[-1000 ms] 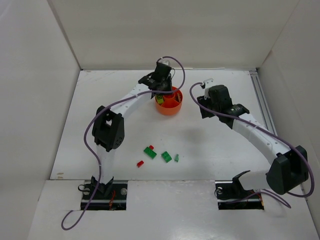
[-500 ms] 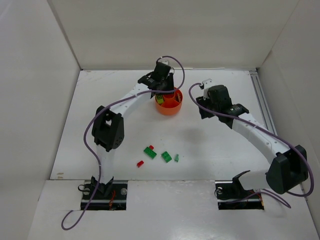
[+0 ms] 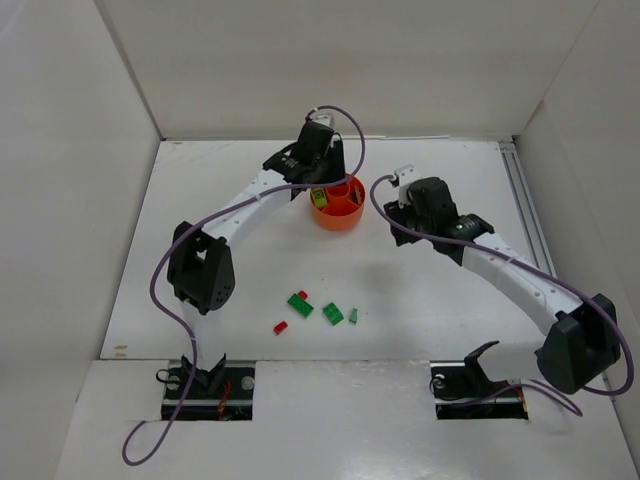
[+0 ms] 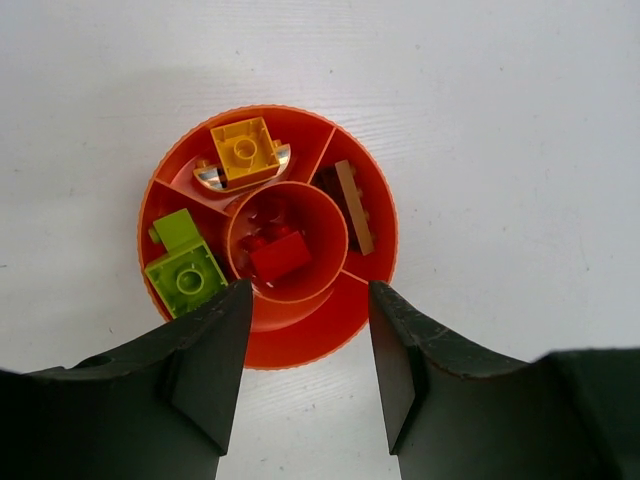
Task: Sort the legos into containers by color
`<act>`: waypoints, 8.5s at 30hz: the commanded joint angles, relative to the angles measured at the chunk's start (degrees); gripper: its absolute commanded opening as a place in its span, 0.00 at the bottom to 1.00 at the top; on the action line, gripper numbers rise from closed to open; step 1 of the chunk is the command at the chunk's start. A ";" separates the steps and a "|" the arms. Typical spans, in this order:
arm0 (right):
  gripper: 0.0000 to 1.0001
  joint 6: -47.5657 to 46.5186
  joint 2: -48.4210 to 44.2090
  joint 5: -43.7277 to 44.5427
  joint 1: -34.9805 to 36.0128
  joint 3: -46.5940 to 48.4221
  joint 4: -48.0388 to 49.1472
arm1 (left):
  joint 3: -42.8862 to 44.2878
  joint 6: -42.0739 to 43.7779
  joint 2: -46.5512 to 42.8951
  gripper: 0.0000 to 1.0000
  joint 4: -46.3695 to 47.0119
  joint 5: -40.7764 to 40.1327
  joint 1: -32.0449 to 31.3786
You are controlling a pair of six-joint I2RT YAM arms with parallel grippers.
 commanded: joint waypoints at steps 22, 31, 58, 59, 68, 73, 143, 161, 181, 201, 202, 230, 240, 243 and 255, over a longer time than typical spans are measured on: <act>0.56 0.04 1.88 1.17 29.65 -5.32 2.82 | -48.32 -14.30 -42.26 1.00 1.72 -5.91 -2.65; 0.52 0.05 14.08 3.20 40.74 -0.85 13.97 | -59.09 -30.46 -61.97 1.00 -11.17 -11.26 -3.18; 0.38 -31.51 34.84 -12.10 47.87 8.13 27.70 | -50.21 -43.41 -74.91 1.00 -32.64 -24.10 -3.18; 0.38 -31.51 34.84 -12.10 47.87 7.43 27.70 | -50.21 -43.41 -74.91 1.00 -32.64 -24.10 -3.18; 0.13 -30.90 33.00 -8.86 47.87 6.90 27.70 | -50.21 -41.56 -74.82 1.00 -30.80 -24.63 -3.18; 0.10 -30.20 26.77 -7.18 45.59 5.76 27.70 | -50.21 -38.58 -72.10 1.00 -27.12 -23.58 -3.18; 0.53 -8.84 0.65 -1.20 7.09 6.20 13.28 | -54.34 -13.96 -20.50 0.42 1.90 -6.53 -14.07; 0.53 -8.31 1.18 -0.68 7.09 5.67 13.28 | -54.78 -15.63 -19.97 0.31 -1.62 -6.53 -15.83; 0.55 -1.19 -11.47 2.31 -0.19 -0.48 12.75 | -27.55 -8.70 -19.72 0.18 -4.00 -12.95 -9.86; 0.55 -1.71 -12.27 -2.96 -9.26 -3.56 9.06 | 11.83 0.27 7.09 0.21 -8.91 -13.03 -4.06; 0.55 -1.72 -12.27 -2.96 -9.26 -4.08 9.06 | 12.45 0.27 7.10 0.23 -8.91 -13.03 -4.06; 0.60 -0.58 -3.23 -0.15 27.53 -6.37 4.67 | -32.17 -12.63 -31.55 1.00 -3.80 -11.45 -2.39; 0.66 4.44 11.98 1.79 37.32 -5.05 6.34 | -54.95 -26.17 -53.53 1.00 -9.44 -10.92 -2.39; 0.66 4.96 14.71 1.78 38.02 -4.44 7.74 | -56.36 -27.67 -58.37 1.00 -10.75 -10.92 -2.39; 0.58 9.26 21.92 6.79 38.55 -0.48 6.61 | -58.74 -29.43 -63.39 1.00 -12.51 -10.92 -2.39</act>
